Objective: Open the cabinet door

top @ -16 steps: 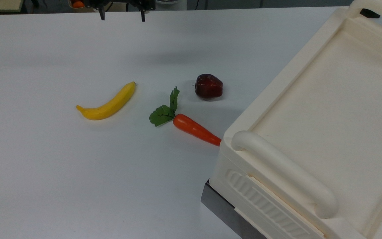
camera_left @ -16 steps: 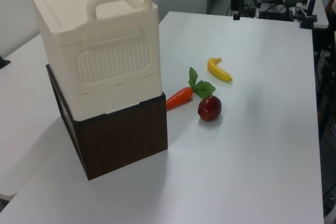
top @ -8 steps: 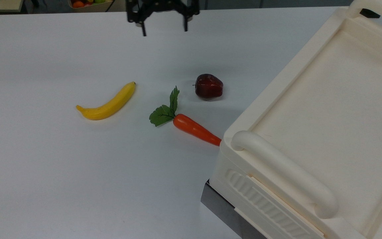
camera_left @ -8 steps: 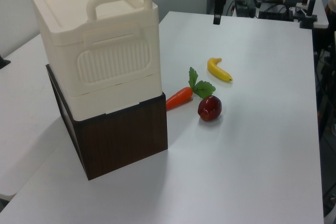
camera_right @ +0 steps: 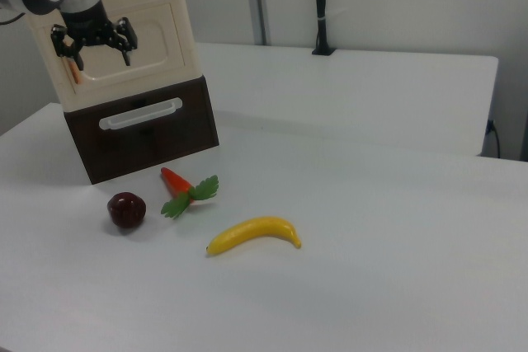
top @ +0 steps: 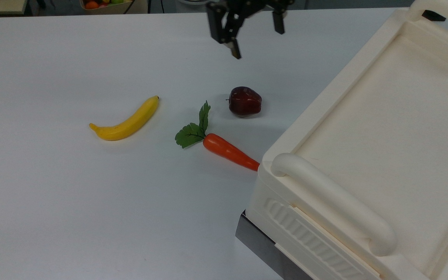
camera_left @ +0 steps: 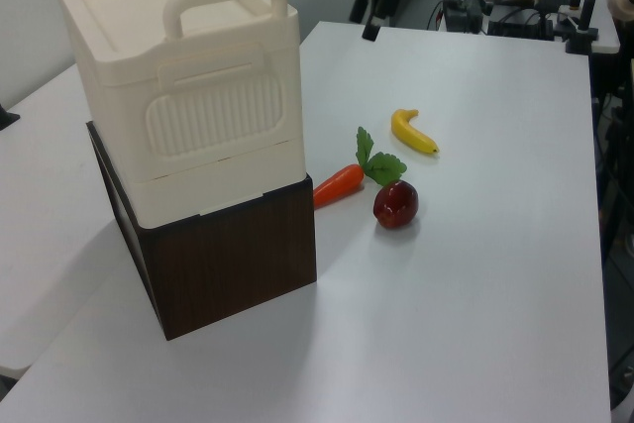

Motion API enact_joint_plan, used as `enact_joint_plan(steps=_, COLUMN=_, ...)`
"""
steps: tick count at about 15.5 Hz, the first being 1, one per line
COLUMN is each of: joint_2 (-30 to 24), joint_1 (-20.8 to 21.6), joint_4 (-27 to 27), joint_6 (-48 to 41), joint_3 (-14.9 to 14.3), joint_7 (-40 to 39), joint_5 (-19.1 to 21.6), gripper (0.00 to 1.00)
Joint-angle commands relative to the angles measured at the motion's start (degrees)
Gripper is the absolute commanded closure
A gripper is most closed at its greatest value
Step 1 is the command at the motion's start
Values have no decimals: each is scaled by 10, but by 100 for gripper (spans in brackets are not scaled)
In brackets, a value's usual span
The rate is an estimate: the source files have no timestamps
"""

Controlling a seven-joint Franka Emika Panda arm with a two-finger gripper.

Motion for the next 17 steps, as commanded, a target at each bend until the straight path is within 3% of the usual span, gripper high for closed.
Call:
enact_joint_plan(steps=1, joint_2=23, joint_1=45, joint_4=15, joint_6=30, joint_3=-5, joint_7=-48, joint_5=9, gripper=0)
enact_joint_plan(steps=5, joint_2=48, joint_1=83, joint_4=14, joint_6=107, joint_3=-5, joint_7=-44, joint_5=7, gripper=3)
enact_joint_plan(steps=12, joint_2=54, joint_1=106, joint_4=14, joint_6=158, joint_3=-1, joint_7=-6, joint_5=6, gripper=36)
enact_joint_plan(steps=17, joint_2=58, joint_1=105, joint_4=14, joint_6=160, joint_3=13, joint_7=12, joint_5=3, gripper=47)
